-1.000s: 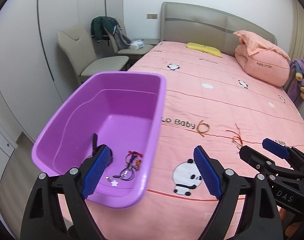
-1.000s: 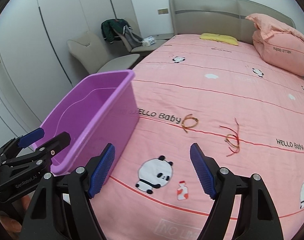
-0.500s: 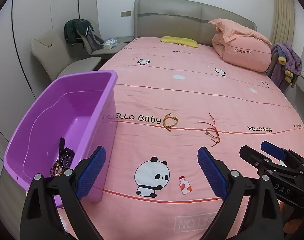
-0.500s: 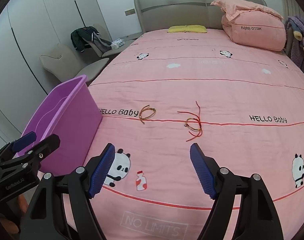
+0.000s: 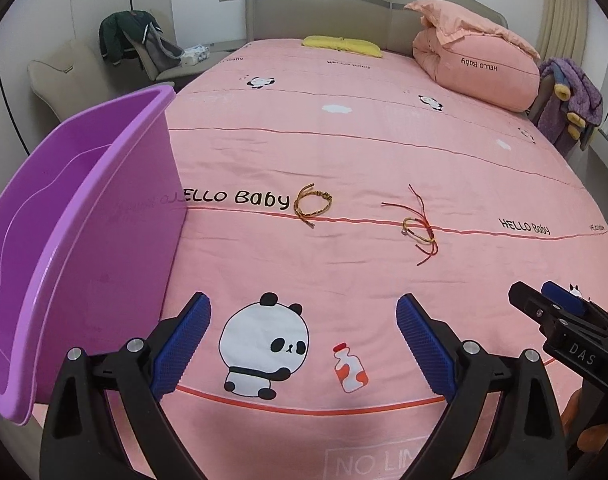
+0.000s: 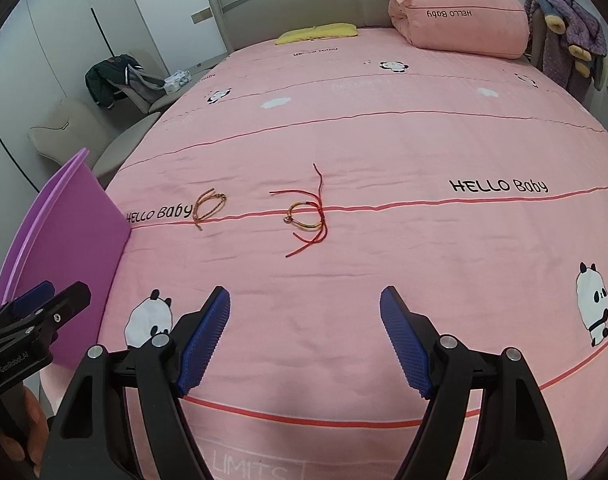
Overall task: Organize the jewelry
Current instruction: 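Move both open tools over the two cord bracelets on the bed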
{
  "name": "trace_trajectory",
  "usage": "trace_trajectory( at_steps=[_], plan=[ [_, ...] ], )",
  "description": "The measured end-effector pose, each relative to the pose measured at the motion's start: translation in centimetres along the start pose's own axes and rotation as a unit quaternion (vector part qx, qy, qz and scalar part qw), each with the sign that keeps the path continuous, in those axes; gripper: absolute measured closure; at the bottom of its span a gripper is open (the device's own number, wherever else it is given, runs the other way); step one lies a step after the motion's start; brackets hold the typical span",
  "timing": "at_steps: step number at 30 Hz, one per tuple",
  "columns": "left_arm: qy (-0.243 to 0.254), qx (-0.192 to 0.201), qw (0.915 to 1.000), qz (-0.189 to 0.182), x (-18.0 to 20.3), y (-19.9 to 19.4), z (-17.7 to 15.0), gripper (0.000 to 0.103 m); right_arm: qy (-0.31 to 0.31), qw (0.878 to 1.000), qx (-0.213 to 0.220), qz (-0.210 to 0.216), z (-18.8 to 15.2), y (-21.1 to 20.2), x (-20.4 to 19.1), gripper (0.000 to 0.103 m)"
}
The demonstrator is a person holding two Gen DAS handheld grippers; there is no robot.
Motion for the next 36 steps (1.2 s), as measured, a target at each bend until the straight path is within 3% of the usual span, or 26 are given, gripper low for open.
trace_trajectory(
  at_steps=[17,27,36],
  plan=[
    [0.015,-0.02,0.9997,0.004,1.0,11.6,2.8,0.011,-0.016,0.999,-0.02,-0.019,2.9,10.6,0.4,0.029],
    [0.008,-0.027,0.9995,0.018,0.4,16.5,4.2,0.011,-0.019,0.999,-0.037,-0.027,4.7,15.8,0.5,0.029],
    [-0.007,-0.033,0.9992,0.02,-0.2,19.6,5.3,0.011,-0.017,0.999,-0.038,-0.035,5.4,18.0,1.2,0.029]
  ],
)
Point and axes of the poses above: each gripper's, at about its wrist camera, not at the fingertips, and y roughly the way its jaws point, x to its right, z to its top, the point moved 5 cm from there along y, roughly the way its jaws point
